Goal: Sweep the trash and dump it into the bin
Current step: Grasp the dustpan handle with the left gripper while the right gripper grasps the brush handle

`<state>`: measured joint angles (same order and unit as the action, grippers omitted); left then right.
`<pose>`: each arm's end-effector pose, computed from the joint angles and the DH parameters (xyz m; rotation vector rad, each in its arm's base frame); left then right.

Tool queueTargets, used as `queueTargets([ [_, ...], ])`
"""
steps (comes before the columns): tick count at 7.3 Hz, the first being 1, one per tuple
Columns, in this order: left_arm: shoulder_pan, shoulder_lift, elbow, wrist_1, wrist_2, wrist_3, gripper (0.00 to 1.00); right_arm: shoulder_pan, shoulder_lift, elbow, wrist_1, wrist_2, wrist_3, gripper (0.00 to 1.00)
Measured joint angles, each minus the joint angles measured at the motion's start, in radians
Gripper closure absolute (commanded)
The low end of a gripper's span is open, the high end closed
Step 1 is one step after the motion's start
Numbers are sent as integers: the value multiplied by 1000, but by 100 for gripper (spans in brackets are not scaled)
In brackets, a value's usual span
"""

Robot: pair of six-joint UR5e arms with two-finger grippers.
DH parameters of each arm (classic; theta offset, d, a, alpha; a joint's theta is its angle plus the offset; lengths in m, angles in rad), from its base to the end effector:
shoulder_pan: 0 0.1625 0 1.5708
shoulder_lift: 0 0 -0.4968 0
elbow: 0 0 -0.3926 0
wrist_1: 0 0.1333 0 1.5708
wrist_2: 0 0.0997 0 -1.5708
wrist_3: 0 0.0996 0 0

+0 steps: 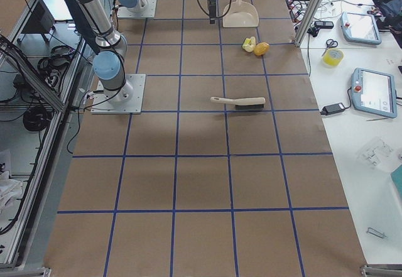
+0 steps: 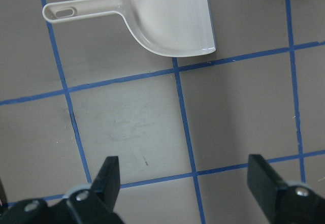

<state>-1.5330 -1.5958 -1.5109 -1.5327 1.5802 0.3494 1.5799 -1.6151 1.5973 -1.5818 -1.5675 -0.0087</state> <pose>-0.1129 -0.5161 0.5808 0.4830 3.0788 -0.1088 0.1379 -0.4718 0.5691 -0.0280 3.1378 -0.0452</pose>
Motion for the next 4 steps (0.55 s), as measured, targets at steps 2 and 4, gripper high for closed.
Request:
queueTargets([
  [2, 81, -65, 0, 69, -7, 270, 8, -71, 98, -1, -31, -16, -59, 1],
  [4, 156, -152, 0, 136, -11, 568, 9, -138, 218, 1, -153, -32, -164, 7],
])
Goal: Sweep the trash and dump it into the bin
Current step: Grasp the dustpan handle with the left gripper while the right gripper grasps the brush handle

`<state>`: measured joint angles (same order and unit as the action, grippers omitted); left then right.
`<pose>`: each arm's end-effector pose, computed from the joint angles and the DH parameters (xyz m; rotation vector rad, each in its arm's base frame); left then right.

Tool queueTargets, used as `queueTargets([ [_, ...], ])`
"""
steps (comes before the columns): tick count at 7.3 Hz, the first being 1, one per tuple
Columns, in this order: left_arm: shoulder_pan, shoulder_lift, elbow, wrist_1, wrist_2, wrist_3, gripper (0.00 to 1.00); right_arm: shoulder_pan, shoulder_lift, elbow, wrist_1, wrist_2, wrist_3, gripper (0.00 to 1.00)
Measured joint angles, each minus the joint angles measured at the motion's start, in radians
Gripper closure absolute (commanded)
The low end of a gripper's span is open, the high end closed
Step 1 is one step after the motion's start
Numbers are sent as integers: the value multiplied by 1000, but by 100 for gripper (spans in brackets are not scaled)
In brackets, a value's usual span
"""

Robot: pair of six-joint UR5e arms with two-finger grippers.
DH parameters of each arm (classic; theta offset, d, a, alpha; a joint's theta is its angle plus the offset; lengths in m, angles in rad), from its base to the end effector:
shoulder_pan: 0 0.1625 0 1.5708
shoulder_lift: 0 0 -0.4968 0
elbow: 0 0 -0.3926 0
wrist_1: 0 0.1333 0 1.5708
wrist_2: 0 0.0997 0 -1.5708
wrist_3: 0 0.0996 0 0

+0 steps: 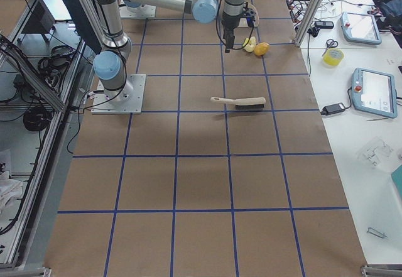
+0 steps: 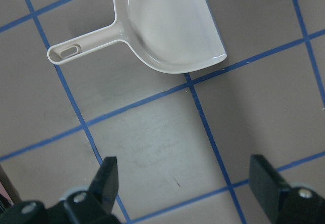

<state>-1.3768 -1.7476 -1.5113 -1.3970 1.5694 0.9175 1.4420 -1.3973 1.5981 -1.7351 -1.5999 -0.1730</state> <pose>-0.0187 -0.5972 0.5118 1.1014 2.9106 -0.0758 0.0566 -0.5785 0.4704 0.0697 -3.1169 -0.0631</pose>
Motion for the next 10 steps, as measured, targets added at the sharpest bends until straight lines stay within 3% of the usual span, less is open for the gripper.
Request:
queueTargets([
  [3, 50, -180, 8, 191, -33, 480, 9, -140, 107, 49, -79, -21, -160, 8],
  [5, 54, -294, 45, 223, -36, 714, 9, -216, 133, 137, -171, -41, -264, 11],
  [9, 47, -402, 117, 163, -28, 766, 9, -246, 154, 225, -227, -80, -327, 20],
  [10, 46, -407, 117, 154, -26, 763, 9, -247, 156, 228, -225, -81, -329, 33],
])
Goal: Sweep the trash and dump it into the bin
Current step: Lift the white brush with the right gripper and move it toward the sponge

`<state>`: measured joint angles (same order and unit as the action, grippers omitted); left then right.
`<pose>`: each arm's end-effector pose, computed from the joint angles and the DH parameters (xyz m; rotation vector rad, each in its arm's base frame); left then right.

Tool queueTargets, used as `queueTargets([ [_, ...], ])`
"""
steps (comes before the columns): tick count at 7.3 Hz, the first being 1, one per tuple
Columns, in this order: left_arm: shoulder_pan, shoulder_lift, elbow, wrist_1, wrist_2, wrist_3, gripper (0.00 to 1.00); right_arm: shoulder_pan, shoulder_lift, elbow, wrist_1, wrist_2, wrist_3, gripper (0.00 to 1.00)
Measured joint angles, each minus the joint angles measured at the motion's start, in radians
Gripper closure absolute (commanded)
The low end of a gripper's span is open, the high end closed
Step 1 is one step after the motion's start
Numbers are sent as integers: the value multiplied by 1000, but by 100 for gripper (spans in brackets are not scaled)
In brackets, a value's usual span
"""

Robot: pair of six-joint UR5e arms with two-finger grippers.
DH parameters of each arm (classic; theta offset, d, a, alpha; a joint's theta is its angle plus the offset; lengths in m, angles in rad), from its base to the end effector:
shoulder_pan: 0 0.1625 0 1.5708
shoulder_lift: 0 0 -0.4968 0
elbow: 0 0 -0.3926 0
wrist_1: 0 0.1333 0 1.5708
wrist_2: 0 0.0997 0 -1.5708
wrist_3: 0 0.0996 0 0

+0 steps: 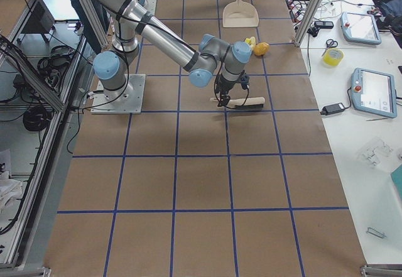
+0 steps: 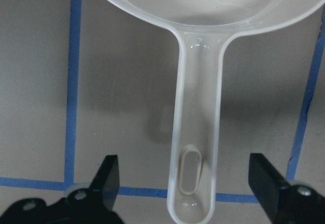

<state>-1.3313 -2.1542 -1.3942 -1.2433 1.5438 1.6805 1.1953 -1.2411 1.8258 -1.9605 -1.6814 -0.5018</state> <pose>0.0400 -0.7373 0.3146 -2.0183 -2.3013 -0.0358 -0.0941 -0.5722 0.2994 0.2127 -3.0978 -0.3480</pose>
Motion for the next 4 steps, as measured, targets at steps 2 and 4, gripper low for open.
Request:
queueTargets([
  [2, -4, -6, -10, -6, 12, -2, 8, 0, 1, 1, 1, -1, 0, 61],
  [4, -15, -7, -32, -3, 38, -6, 23, 0, 1, 1, 2, 0, 3, 82],
])
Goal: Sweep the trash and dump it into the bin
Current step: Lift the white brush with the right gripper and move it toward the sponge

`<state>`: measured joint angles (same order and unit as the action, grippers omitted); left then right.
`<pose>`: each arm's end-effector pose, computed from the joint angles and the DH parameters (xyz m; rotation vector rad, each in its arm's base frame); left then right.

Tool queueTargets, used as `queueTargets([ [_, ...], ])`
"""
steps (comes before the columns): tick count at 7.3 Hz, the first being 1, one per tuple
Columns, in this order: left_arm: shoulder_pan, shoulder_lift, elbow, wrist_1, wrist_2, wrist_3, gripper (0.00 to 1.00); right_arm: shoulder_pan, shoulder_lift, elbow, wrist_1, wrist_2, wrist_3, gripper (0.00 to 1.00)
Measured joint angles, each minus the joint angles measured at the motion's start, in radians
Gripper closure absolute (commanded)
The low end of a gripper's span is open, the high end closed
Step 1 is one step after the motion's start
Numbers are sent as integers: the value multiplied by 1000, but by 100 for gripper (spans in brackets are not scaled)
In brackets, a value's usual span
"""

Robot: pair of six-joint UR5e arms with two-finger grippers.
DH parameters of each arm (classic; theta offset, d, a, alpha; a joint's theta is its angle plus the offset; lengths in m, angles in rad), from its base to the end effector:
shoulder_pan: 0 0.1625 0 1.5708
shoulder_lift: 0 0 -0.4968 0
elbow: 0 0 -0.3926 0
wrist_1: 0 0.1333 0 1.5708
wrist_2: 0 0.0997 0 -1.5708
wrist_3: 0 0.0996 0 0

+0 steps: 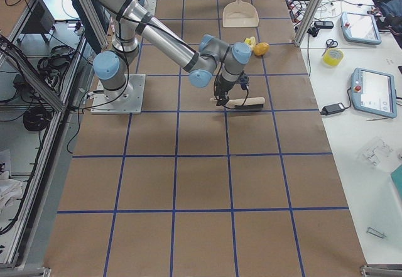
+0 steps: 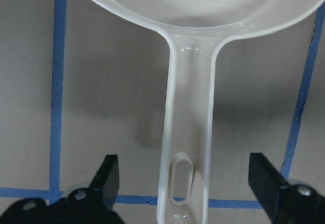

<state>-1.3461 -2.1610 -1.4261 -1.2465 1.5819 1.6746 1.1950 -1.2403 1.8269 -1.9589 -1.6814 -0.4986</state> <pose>0.0310 -0.7291 0.2952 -2.0213 -2.2802 -0.1214 -0.0941 -0.5718 0.2984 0.2077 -3.0988 -0.3530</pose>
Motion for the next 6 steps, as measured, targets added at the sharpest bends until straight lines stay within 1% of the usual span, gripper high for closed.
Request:
queueTargets([
  [1, -3, 0, -6, 6, 7, 3, 34, 0, -1, 0, 0, 0, 4, 86],
  [2, -6, 1, -7, 11, 9, 7, 42, 0, -2, -1, 1, 0, 7, 86],
  [3, -12, 3, -6, 14, 9, 6, 58, 0, -2, -2, 2, 0, 9, 86],
  [5, -27, 5, -10, 16, 9, -3, 66, 2, -11, -11, 5, -3, 18, 87],
  [6, -31, 7, -11, 16, 9, -7, 77, 10, -16, -26, 7, -8, 35, 88],
])
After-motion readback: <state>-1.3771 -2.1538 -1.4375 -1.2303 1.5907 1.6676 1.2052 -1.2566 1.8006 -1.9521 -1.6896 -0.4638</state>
